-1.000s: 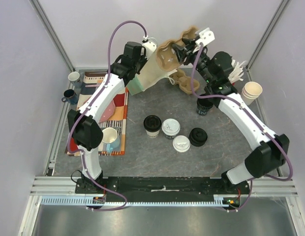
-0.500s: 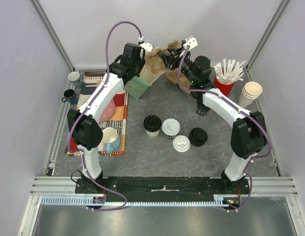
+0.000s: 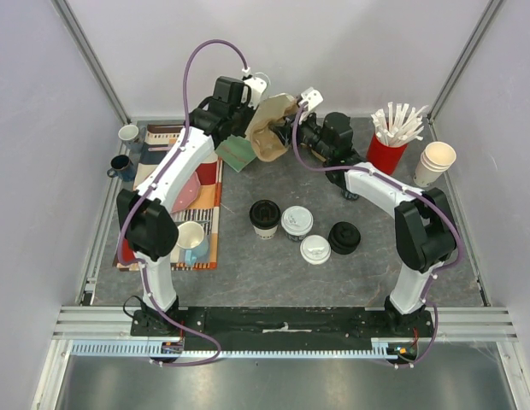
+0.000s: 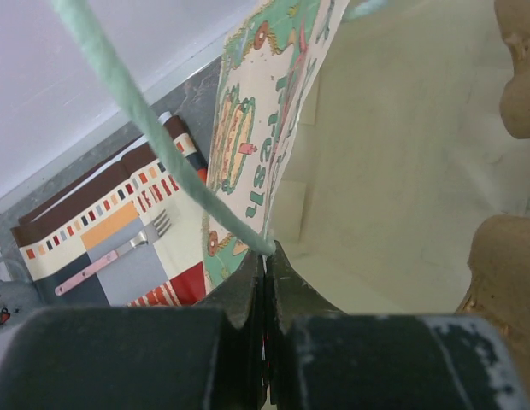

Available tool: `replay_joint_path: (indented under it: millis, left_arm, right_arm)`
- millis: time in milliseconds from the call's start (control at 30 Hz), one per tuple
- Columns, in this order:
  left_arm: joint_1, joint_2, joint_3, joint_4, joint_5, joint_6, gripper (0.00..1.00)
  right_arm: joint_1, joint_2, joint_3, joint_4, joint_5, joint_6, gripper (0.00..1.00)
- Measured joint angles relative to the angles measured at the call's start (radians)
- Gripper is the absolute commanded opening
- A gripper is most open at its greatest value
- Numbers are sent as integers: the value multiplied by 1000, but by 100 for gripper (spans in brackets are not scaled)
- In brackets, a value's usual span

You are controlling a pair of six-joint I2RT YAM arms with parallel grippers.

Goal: Pack the takeout coffee

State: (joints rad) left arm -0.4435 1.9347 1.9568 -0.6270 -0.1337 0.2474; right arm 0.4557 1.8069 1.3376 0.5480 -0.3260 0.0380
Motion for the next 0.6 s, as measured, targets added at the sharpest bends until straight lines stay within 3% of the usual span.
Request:
replay_joint_path:
  millis: [367,600]
  left_arm:
    - [10,-26,-60,0,24,208,2]
    - [10,-28,-70,-6,6,240,2]
  right_arm:
    - [-34,-60,-4,-88,-52,-3,10]
    - [-42,-93,11,-55,-98,77,10]
